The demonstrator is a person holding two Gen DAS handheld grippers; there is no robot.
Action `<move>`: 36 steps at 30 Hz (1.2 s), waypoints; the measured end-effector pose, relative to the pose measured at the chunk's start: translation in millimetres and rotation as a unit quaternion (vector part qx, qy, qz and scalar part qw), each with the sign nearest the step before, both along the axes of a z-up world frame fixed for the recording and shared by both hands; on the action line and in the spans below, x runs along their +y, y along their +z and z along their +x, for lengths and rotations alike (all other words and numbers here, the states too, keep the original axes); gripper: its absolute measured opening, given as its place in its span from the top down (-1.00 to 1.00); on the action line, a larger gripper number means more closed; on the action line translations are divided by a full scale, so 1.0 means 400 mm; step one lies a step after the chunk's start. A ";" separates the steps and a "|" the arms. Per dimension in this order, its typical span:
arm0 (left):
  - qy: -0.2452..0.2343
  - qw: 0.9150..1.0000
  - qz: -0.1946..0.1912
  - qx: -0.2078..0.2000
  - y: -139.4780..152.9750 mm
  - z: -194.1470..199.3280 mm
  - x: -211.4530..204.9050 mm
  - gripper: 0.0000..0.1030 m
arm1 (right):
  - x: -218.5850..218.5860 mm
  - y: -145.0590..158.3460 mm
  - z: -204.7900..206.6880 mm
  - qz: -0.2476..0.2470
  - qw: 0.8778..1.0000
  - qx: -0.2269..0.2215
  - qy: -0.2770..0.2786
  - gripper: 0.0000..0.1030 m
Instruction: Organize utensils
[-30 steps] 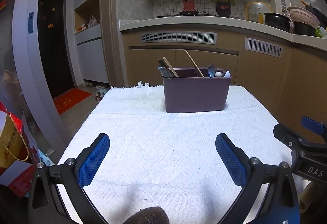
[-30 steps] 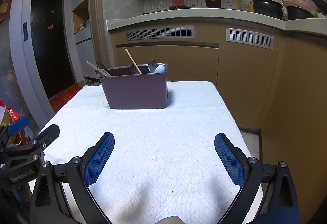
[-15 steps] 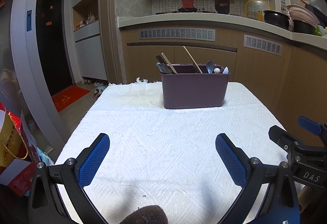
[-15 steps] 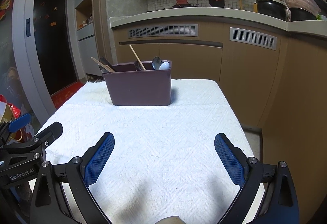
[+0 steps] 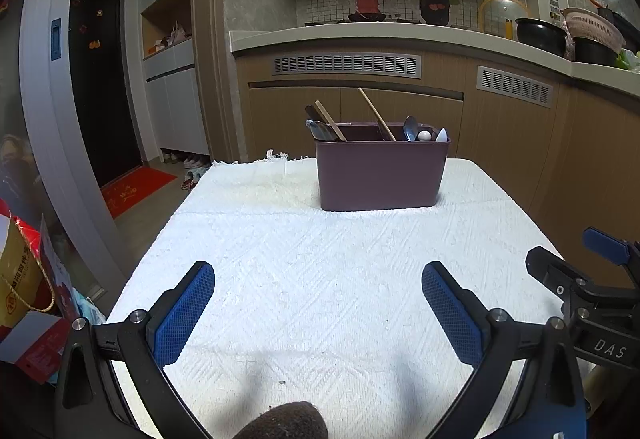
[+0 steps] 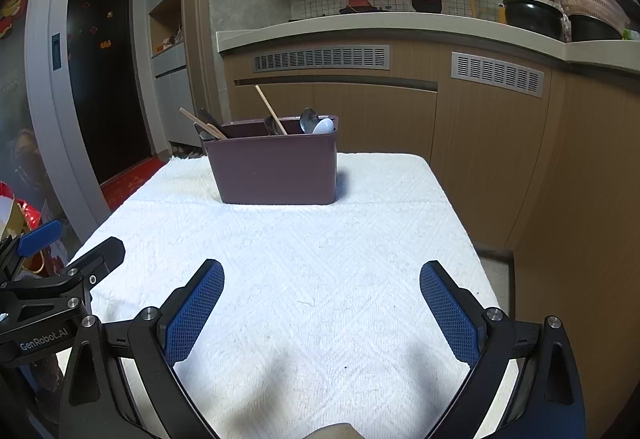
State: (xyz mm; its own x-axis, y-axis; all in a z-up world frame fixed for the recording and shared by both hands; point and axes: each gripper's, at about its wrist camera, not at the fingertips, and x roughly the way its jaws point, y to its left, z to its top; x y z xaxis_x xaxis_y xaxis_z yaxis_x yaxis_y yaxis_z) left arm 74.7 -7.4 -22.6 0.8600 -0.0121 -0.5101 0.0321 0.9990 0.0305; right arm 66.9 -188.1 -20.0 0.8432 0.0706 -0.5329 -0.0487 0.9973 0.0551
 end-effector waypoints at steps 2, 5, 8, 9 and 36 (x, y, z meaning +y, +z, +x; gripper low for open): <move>0.000 1.000 0.000 0.000 0.000 0.000 0.000 -0.99 | -0.001 0.000 0.000 0.000 1.000 0.001 0.001 -0.91; 0.000 1.000 0.000 0.000 0.000 0.000 0.001 -0.99 | -0.002 -0.001 0.000 0.000 1.000 0.001 0.001 -0.91; 0.000 1.000 0.000 0.000 0.000 0.000 0.000 -0.99 | -0.002 -0.001 0.001 0.000 1.000 0.001 0.001 -0.91; -0.001 1.000 0.000 0.000 0.001 0.000 0.000 -0.99 | -0.002 -0.001 0.003 0.000 1.000 0.001 0.001 -0.91; -0.001 1.000 0.001 0.001 -0.001 0.001 -0.002 -0.99 | -0.007 0.000 0.006 0.002 1.000 0.001 -0.004 -0.91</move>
